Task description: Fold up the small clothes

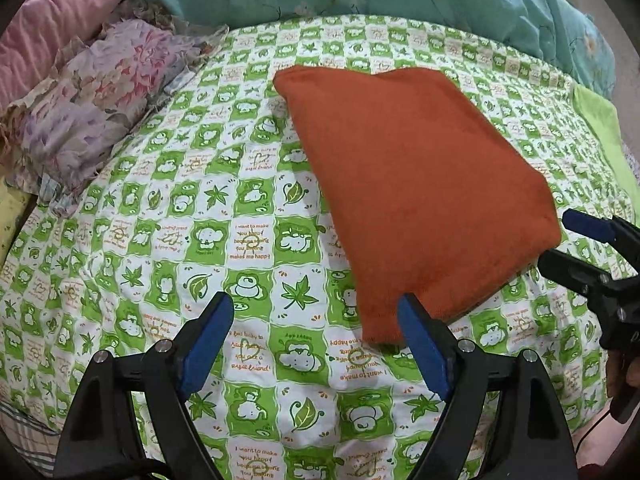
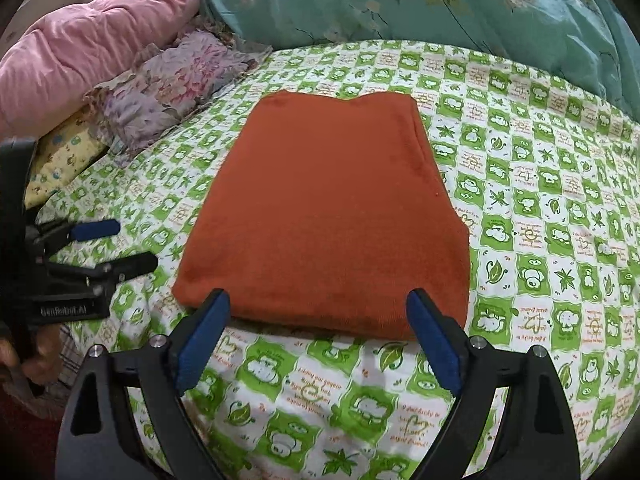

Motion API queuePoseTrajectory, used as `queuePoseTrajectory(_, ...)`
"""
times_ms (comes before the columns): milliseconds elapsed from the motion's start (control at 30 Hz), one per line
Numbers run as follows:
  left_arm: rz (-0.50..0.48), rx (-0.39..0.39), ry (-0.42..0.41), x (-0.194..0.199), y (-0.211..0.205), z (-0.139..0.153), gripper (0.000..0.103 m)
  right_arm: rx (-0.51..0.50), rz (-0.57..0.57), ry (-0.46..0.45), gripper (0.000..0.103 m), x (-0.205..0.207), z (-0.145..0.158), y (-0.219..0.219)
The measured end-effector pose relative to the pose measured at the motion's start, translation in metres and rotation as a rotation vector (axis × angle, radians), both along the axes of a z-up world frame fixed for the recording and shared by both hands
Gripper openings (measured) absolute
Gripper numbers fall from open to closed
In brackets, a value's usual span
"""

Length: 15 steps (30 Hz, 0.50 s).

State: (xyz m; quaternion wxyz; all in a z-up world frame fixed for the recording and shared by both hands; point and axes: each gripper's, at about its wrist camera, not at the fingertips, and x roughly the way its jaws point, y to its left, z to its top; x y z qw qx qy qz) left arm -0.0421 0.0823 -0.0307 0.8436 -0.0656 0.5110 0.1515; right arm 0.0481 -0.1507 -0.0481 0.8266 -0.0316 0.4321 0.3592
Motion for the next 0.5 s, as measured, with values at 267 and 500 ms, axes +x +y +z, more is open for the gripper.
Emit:
queuePoseTrajectory(267, 0.020, 0.026, 0.032, 0.022, 0.008, -0.003, 0.085, -0.007, -0.016, 0.030, 0.090, 0.019, 0.000, 0.012)
queuePoseTrajectory(500, 0.029, 0.035, 0.038, 0.039, 0.010, -0.004, 0.085, -0.024, -0.015, 0.045, 0.090, 0.031, -0.004, 0.017)
